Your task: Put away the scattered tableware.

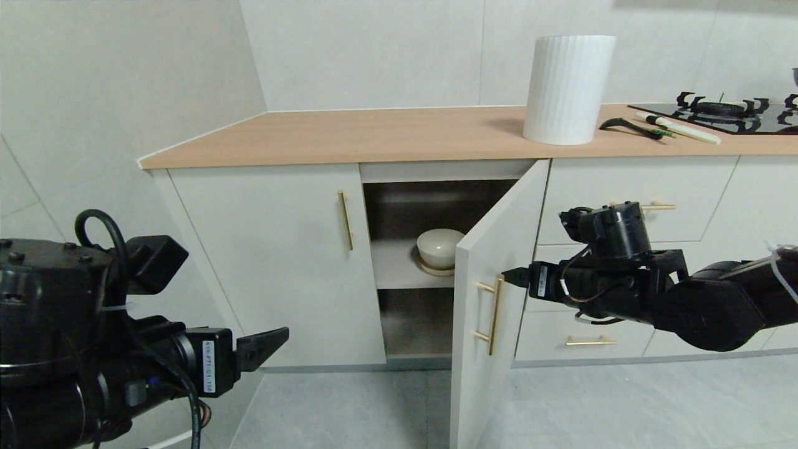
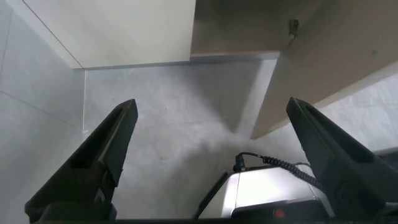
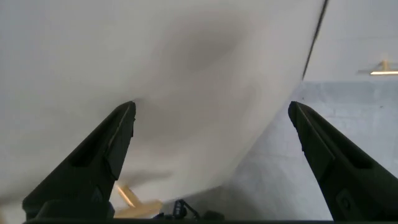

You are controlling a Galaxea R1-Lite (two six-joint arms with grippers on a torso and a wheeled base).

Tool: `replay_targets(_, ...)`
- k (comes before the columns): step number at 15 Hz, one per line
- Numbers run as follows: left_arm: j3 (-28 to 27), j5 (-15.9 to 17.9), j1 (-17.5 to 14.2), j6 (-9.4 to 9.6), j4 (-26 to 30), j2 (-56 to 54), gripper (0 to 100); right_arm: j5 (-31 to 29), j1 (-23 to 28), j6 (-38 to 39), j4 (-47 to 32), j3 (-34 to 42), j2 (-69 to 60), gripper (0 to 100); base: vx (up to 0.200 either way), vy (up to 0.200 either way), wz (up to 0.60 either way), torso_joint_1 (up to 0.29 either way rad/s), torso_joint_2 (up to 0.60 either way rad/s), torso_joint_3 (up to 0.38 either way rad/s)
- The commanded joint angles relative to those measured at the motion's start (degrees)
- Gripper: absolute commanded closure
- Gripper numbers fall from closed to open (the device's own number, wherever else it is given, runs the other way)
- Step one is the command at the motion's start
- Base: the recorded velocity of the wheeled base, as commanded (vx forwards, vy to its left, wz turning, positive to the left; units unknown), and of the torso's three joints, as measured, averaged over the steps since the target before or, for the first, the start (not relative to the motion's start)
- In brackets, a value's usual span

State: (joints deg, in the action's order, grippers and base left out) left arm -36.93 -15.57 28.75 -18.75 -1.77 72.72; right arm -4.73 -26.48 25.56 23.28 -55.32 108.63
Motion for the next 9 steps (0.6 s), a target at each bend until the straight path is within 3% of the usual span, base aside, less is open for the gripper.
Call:
replay_targets(1, 0.01, 0.01, -0.01, -0.06, 0.01, 0.41, 0, -0.02, -0.07, 0.1, 0.01, 0.04, 1.06, 0, 0.2, 0.0, 0.0, 0.002, 0.0, -0.002)
replay_targets(4, 0.1, -0.08, -0.01, -0.06, -0.61, 0.41, 0, 0.16, -0.5, 2.39, 0.53, -0.4, 2.11, 0, 0.0, 0.0, 0.0, 0.0, 0.0, 0.0)
replay_targets(9, 0.27, 0.01, -0.01, -0.06, -1.13, 0.41, 0, -0.19, -1.38, 8.27, 9.32, -0.67, 5.72, 0, 0.0, 0.0, 0.0, 0.0, 0.0, 0.0)
